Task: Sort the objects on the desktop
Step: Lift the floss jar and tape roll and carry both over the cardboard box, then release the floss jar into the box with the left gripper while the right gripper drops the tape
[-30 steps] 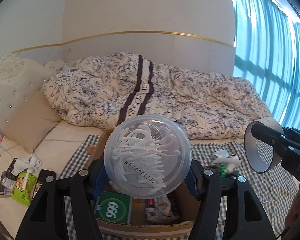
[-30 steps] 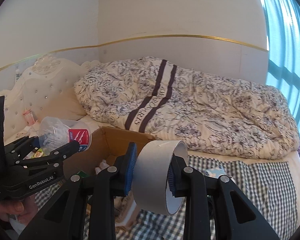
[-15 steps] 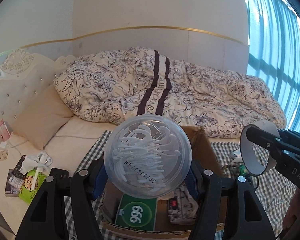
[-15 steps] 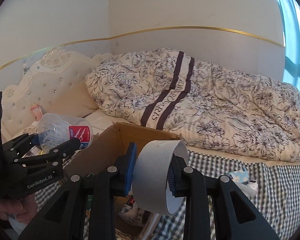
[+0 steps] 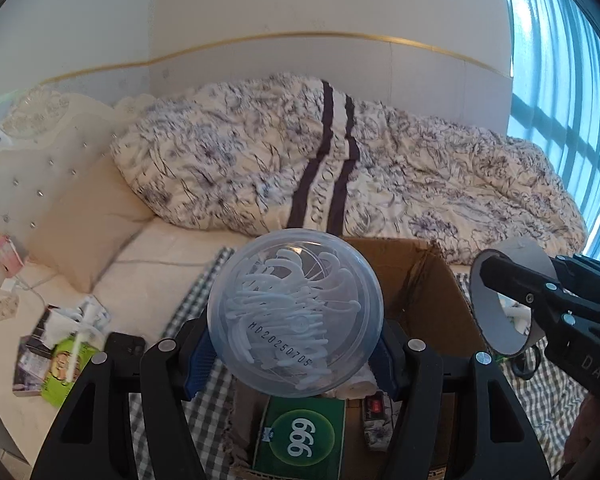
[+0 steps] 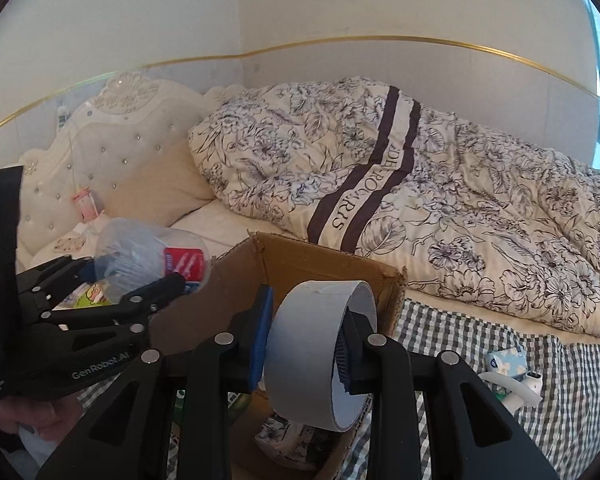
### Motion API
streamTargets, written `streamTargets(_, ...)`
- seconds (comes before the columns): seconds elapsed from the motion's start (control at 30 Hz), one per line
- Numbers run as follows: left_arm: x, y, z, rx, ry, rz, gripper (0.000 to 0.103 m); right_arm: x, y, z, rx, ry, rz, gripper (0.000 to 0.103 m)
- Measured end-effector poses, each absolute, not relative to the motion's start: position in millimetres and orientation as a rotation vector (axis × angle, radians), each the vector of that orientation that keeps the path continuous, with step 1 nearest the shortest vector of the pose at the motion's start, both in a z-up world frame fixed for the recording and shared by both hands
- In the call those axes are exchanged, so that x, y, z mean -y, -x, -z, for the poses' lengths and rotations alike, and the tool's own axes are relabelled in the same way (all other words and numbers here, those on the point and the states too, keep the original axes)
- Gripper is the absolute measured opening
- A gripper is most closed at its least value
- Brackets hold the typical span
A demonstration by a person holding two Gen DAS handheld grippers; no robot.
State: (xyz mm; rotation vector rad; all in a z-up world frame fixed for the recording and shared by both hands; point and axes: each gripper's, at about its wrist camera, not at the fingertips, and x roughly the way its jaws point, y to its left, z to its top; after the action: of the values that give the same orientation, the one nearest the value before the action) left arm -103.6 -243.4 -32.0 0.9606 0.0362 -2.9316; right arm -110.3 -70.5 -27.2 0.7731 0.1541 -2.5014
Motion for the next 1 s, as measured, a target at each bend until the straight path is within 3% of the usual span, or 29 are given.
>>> streamTargets(0.87, 234, 140, 96, 0.086, -1.422, 2.803, 0.066, 92, 145, 104, -0.237, -1.225, 2.290, 0.028)
streamTargets(0.97, 231, 142, 99, 0.100, -1.450, 2.789, 0.066, 92, 148, 111, -0.249, -1.276, 2.275, 0.035)
streamTargets(1.0, 230, 143, 100, 0.102, -1.459, 2.780, 0.066, 93, 148, 113, -0.250, -1.287, 2.270, 0.043)
